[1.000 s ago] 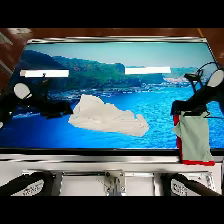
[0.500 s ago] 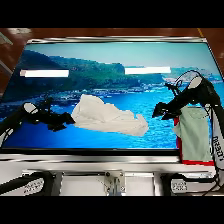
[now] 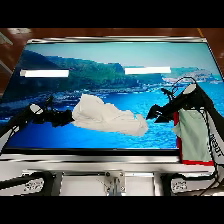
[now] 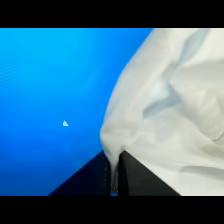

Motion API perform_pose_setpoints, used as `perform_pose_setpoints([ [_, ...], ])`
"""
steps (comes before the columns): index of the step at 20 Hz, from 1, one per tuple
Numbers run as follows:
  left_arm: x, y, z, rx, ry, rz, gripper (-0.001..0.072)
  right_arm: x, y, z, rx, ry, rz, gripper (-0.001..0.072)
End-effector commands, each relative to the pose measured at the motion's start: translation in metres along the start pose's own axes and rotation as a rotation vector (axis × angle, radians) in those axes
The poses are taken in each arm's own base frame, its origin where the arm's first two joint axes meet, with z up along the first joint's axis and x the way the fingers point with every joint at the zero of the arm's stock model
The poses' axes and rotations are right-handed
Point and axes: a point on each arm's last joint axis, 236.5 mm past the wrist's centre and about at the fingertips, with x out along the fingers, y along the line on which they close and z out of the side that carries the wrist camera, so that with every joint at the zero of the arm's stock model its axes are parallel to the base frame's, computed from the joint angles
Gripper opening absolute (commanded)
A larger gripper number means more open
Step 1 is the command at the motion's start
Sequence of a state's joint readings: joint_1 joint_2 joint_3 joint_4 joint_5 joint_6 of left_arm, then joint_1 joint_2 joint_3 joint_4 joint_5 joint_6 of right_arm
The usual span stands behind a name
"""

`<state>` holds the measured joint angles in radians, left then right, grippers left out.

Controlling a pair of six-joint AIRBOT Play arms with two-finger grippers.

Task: Fold the shirts.

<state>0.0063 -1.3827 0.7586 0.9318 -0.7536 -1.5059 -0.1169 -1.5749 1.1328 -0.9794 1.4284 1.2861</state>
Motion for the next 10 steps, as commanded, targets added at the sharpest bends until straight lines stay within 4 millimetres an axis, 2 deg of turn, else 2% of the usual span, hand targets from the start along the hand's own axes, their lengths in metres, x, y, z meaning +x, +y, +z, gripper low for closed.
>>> perform_pose_setpoints([
  [1,-0.001,-0.008,0.009,0.032,-0.028,-0.024,0.0038,0.017,0.013,0.010,0.058,-0.055,0.097,0.0684],
  [6,-0.006,-0.018,0.012,0.046,-0.036,-0.058,0.0037,0.064,0.026,-0.006,-0.032,0.067,0.061,0.0670],
  [7,-0.009,-0.021,0.014,0.070,-0.048,-0.062,0.0036,0.066,0.028,-0.009,-0.061,0.076,0.049,0.0448],
  [8,-0.016,-0.026,0.019,0.099,-0.069,-0.070,0.0036,0.064,0.027,-0.009,-0.066,0.076,0.037,0.0185],
  [9,-0.025,-0.033,0.025,0.114,-0.096,-0.082,0.0036,0.057,0.028,-0.006,-0.056,0.057,0.037,0.0076],
  [10,-0.038,-0.043,0.033,0.134,-0.136,-0.098,0.0036,0.047,0.032,-0.003,-0.075,0.029,0.039,0.0075],
])
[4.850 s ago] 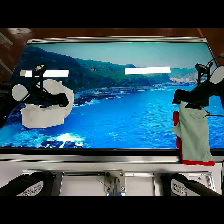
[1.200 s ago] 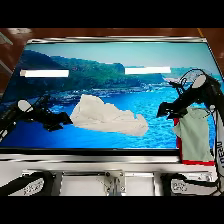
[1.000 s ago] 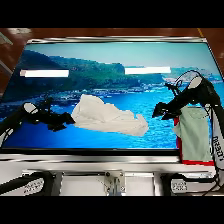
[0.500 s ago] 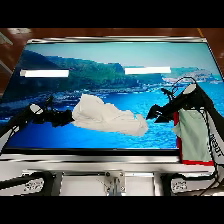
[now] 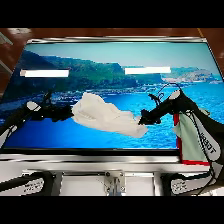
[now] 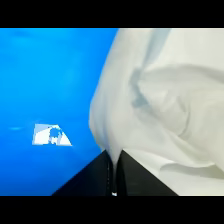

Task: Fold the shirts.

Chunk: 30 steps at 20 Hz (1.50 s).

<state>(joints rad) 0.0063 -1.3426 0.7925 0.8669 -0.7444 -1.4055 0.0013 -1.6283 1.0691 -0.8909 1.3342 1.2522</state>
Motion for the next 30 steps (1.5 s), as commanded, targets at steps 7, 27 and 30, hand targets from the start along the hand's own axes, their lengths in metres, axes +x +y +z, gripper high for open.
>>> perform_pose_setpoints([
  [7,-0.283,-0.190,0.101,0.473,-0.683,-0.226,0.0036,-0.195,0.136,0.026,-0.477,-0.549,-0.091,0.0074],
  [27,-0.364,-0.173,0.039,0.643,-0.586,0.028,0.0037,-0.222,0.104,-0.147,-0.168,-0.468,-0.344,0.0073],
  [30,-0.284,-0.141,0.055,0.563,-0.383,0.050,0.0037,-0.163,0.053,-0.098,-0.062,-0.472,-0.305,0.0073],
])
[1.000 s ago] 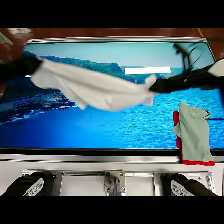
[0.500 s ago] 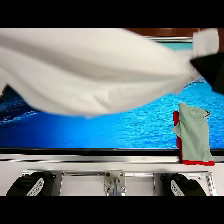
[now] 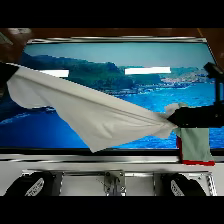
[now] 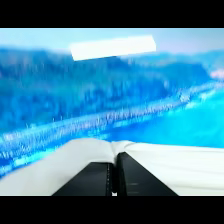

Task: Fold the shirts.

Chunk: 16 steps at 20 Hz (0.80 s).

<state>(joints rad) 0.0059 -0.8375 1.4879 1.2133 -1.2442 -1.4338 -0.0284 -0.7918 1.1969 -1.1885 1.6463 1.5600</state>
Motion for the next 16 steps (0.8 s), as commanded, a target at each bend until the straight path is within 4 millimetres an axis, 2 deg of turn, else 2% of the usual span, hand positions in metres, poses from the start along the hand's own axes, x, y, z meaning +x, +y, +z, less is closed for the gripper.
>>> perform_pose_setpoints([
  [1,0.079,0.024,-0.060,-0.092,0.247,-0.016,0.0037,0.092,-0.039,-0.001,0.135,0.021,-0.008,0.0073],
  [2,0.103,0.029,-0.072,-0.121,0.296,-0.029,0.0037,0.115,-0.046,0.012,0.162,-0.011,0.006,0.0073],
  [6,0.203,0.042,-0.100,-0.285,0.369,-0.099,0.0037,0.183,-0.071,0.080,0.256,-0.176,0.049,0.0074],
  [8,0.247,0.044,-0.107,-0.407,0.345,-0.139,0.0037,0.214,-0.087,0.100,0.312,-0.228,0.052,0.0074],
  [10,0.284,0.048,-0.113,-0.532,0.315,-0.167,0.0038,0.239,-0.105,0.106,0.371,-0.247,0.032,0.0074],
  [12,0.312,0.051,-0.128,-0.628,0.323,-0.178,0.0038,0.257,-0.114,0.105,0.420,-0.243,0.025,0.0074],
  [15,0.336,0.042,-0.173,-0.661,0.440,-0.188,0.0039,0.271,-0.115,0.101,0.478,-0.220,0.045,0.0084],
  [16,0.337,0.037,-0.181,-0.666,0.471,-0.199,0.0100,0.270,-0.115,0.103,0.486,-0.228,0.049,0.0104],
])
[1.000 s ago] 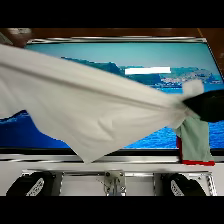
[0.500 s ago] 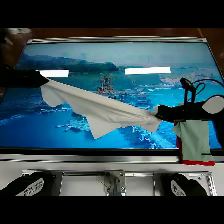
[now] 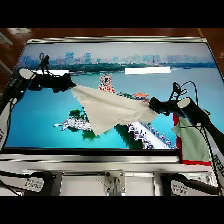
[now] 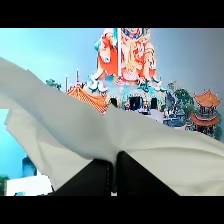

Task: Fold the shirts.

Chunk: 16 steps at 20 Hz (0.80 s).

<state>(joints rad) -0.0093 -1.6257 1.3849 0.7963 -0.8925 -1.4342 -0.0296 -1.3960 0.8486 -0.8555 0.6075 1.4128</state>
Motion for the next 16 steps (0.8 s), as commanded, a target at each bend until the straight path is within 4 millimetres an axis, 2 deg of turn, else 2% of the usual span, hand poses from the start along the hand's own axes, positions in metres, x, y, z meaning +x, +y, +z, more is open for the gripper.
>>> perform_pose_setpoints([
  [1,0.031,0.010,-0.022,-0.081,0.089,-0.026,0.0344,0.010,-0.002,0.009,0.062,-0.037,0.013,0.0243],
  [2,0.025,0.009,-0.025,-0.081,0.116,-0.034,0.0551,0.003,0.003,0.013,0.036,-0.038,0.024,0.0500],
  [3,0.012,0.009,-0.026,-0.081,0.150,-0.047,0.0582,-0.009,0.010,0.017,-0.019,-0.035,0.044,0.0600],
  [5,-0.026,0.013,-0.026,-0.092,0.236,-0.079,0.0572,-0.046,0.023,0.028,-0.134,-0.021,0.083,0.0601],
  [6,-0.049,0.019,-0.027,-0.117,0.277,-0.080,0.0555,-0.067,0.020,0.034,-0.181,-0.018,0.064,0.0601],
  [7,-0.070,0.025,-0.031,-0.130,0.304,-0.072,0.0375,-0.091,0.007,0.042,-0.235,-0.018,0.012,0.0600],
  [8,-0.088,0.031,-0.035,-0.130,0.320,-0.058,0.0288,-0.112,-0.012,0.048,-0.267,-0.019,-0.062,0.0600],
  [9,-0.104,0.037,-0.042,-0.121,0.332,-0.029,0.0289,-0.130,-0.036,0.052,-0.266,-0.021,-0.144,0.0600],
  [10,-0.115,0.044,-0.050,-0.102,0.336,0.017,0.0321,-0.146,-0.064,0.053,-0.242,-0.016,-0.223,0.0601],
  [11,-0.123,0.054,-0.063,-0.094,0.345,0.070,0.0441,-0.157,-0.085,0.044,-0.207,0.026,-0.260,0.0613],
  [12,-0.126,0.058,-0.081,-0.108,0.368,0.090,0.0685,-0.161,-0.099,0.037,-0.183,0.062,-0.266,0.0632],
  [14,-0.116,0.063,-0.129,-0.176,0.430,0.082,0.0704,-0.159,-0.118,0.024,-0.128,0.134,-0.241,0.0632],
  [16,-0.093,0.061,-0.172,-0.221,0.463,0.041,0.0704,-0.143,-0.117,0.020,-0.053,0.163,-0.164,0.0632],
])
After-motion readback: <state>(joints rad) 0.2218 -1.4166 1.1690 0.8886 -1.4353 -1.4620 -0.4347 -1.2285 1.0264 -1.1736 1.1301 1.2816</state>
